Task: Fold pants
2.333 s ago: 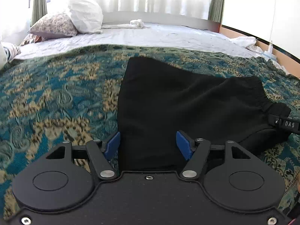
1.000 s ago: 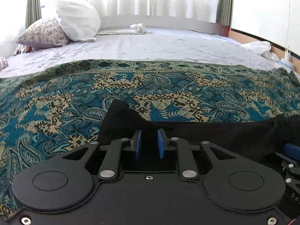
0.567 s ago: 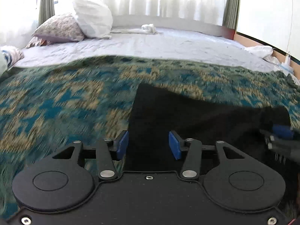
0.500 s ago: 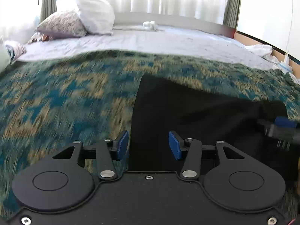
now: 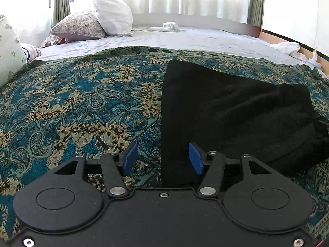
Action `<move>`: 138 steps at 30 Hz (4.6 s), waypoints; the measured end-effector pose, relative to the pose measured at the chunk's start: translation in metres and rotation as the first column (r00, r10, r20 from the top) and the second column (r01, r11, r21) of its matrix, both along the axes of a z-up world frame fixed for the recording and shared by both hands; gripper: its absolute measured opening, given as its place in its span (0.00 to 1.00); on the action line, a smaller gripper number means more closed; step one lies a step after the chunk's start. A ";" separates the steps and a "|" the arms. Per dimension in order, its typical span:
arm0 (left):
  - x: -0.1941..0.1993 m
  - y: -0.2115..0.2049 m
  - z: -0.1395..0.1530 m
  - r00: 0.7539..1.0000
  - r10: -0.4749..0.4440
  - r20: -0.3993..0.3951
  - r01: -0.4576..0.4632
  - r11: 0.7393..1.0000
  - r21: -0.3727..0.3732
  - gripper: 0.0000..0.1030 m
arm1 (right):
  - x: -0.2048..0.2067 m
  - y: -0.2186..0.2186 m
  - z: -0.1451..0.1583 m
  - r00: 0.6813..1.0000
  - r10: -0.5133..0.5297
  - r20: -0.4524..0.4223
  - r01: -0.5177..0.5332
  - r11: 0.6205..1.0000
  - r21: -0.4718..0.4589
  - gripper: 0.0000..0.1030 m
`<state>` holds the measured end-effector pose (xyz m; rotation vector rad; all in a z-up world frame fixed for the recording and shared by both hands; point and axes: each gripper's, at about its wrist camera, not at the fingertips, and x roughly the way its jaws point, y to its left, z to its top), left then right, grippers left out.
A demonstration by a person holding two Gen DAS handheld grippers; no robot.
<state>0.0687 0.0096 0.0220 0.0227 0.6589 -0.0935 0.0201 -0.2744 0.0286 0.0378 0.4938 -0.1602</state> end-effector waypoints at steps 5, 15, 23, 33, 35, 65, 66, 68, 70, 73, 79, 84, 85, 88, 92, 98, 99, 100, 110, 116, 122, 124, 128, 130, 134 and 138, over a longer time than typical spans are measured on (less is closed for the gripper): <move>0.000 -0.001 -0.001 1.000 0.010 0.006 -0.010 1.000 0.005 0.61 | -0.003 0.000 -0.010 0.998 -0.023 -0.063 0.022 0.999 -0.025 0.72; -0.001 0.002 -0.006 1.000 0.021 0.007 -0.021 1.000 -0.011 0.82 | -0.004 -0.025 -0.011 0.989 -0.103 -0.104 0.111 0.991 0.074 0.72; -0.001 0.000 -0.001 1.000 0.007 -0.015 -0.007 1.000 -0.008 0.84 | -0.016 -0.047 -0.004 0.994 -0.091 -0.067 0.101 0.979 0.179 0.74; -0.038 -0.018 0.013 0.999 -0.027 -0.018 0.026 0.998 -0.063 1.00 | -0.039 -0.002 -0.003 0.999 0.048 -0.025 -0.048 0.999 0.002 0.89; -0.044 -0.028 0.011 0.998 -0.049 -0.029 0.048 0.997 -0.056 1.00 | -0.041 0.008 -0.007 0.996 0.080 -0.036 -0.080 0.997 0.001 0.93; -0.049 -0.052 -0.007 0.995 -0.076 -0.061 0.077 0.997 0.021 1.00 | -0.041 0.040 -0.031 0.993 0.099 -0.071 -0.103 0.993 -0.059 1.00; -0.049 -0.052 -0.007 0.995 -0.076 -0.060 0.077 0.997 0.021 1.00 | -0.041 0.040 -0.031 0.993 0.099 -0.071 -0.103 0.993 -0.059 1.00; -0.050 -0.053 -0.007 0.996 -0.076 -0.057 0.077 0.997 0.025 1.00 | -0.041 0.040 -0.031 0.993 0.099 -0.071 -0.103 0.993 -0.060 1.00; -0.050 -0.053 -0.007 0.996 -0.075 -0.055 0.076 0.997 0.028 1.00 | -0.041 0.040 -0.031 0.993 0.099 -0.071 -0.103 0.993 -0.059 1.00; -0.049 -0.052 -0.008 0.995 -0.075 -0.059 0.076 0.997 0.025 1.00 | -0.041 0.040 -0.031 0.993 0.099 -0.071 -0.103 0.993 -0.059 1.00; -0.049 -0.052 -0.008 0.995 -0.075 -0.059 0.077 0.997 0.022 1.00 | -0.041 0.040 -0.031 0.993 0.099 -0.071 -0.103 0.993 -0.060 1.00; -0.049 -0.052 -0.008 0.995 -0.075 -0.062 0.077 0.997 0.021 1.00 | -0.041 0.040 -0.031 0.993 0.099 -0.071 -0.103 0.993 -0.060 1.00; -0.049 -0.052 -0.008 0.995 -0.076 -0.063 0.077 0.997 0.020 1.00 | -0.041 0.040 -0.031 0.993 0.099 -0.071 -0.103 0.993 -0.060 1.00; -0.049 -0.052 -0.008 0.995 -0.075 -0.062 0.077 0.997 0.020 1.00 | -0.041 0.041 -0.031 0.992 0.099 -0.072 -0.104 0.993 -0.058 1.00; -0.049 -0.052 -0.008 0.995 -0.076 -0.063 0.077 0.997 0.019 1.00 | -0.041 0.041 -0.031 0.992 0.100 -0.072 -0.104 0.993 -0.059 1.00; -0.049 -0.052 -0.008 0.995 -0.076 -0.063 0.077 0.997 0.018 1.00 | -0.041 0.041 -0.031 0.992 0.099 -0.072 -0.104 0.993 -0.058 1.00; -0.049 -0.052 -0.008 0.995 -0.076 -0.064 0.077 0.997 0.018 1.00 | -0.041 0.041 -0.031 0.992 0.099 -0.072 -0.103 0.993 -0.058 1.00; -0.049 -0.052 -0.008 0.995 -0.076 -0.064 0.077 0.997 0.018 1.00 | -0.041 0.041 -0.031 0.993 0.099 -0.072 -0.103 0.993 -0.058 1.00; -0.049 -0.052 -0.008 0.995 -0.075 -0.063 0.077 0.997 0.018 1.00 | -0.041 0.041 -0.031 0.993 0.099 -0.072 -0.103 0.993 -0.059 1.00; -0.049 -0.052 -0.008 0.995 -0.076 -0.063 0.077 0.997 0.018 1.00 | -0.041 0.041 -0.031 0.993 0.099 -0.072 -0.103 0.993 -0.059 1.00; -0.049 -0.052 -0.008 0.995 -0.076 -0.062 0.077 0.997 0.018 1.00 | -0.041 0.041 -0.031 0.992 0.099 -0.072 -0.103 0.993 -0.059 1.00; -0.049 -0.052 -0.008 0.995 -0.076 -0.062 0.077 0.997 0.018 1.00 | -0.041 0.041 -0.031 0.992 0.099 -0.072 -0.103 0.993 -0.059 1.00; -0.049 -0.052 -0.008 0.995 -0.076 -0.062 0.077 0.997 0.018 1.00 | -0.041 0.041 -0.031 0.993 0.099 -0.072 -0.103 0.993 -0.059 1.00; -0.049 -0.052 -0.008 0.995 -0.075 -0.062 0.077 0.997 0.017 1.00 | -0.041 0.041 -0.031 0.992 0.099 -0.072 -0.103 0.993 -0.059 1.00; -0.049 -0.052 -0.008 0.995 -0.076 -0.062 0.077 0.997 0.017 1.00 | -0.041 0.041 -0.031 0.992 0.099 -0.072 -0.104 0.993 -0.059 1.00; -0.049 -0.052 -0.008 0.995 -0.076 -0.061 0.077 0.997 0.017 1.00 | -0.041 0.041 -0.031 0.992 0.099 -0.072 -0.103 0.993 -0.059 1.00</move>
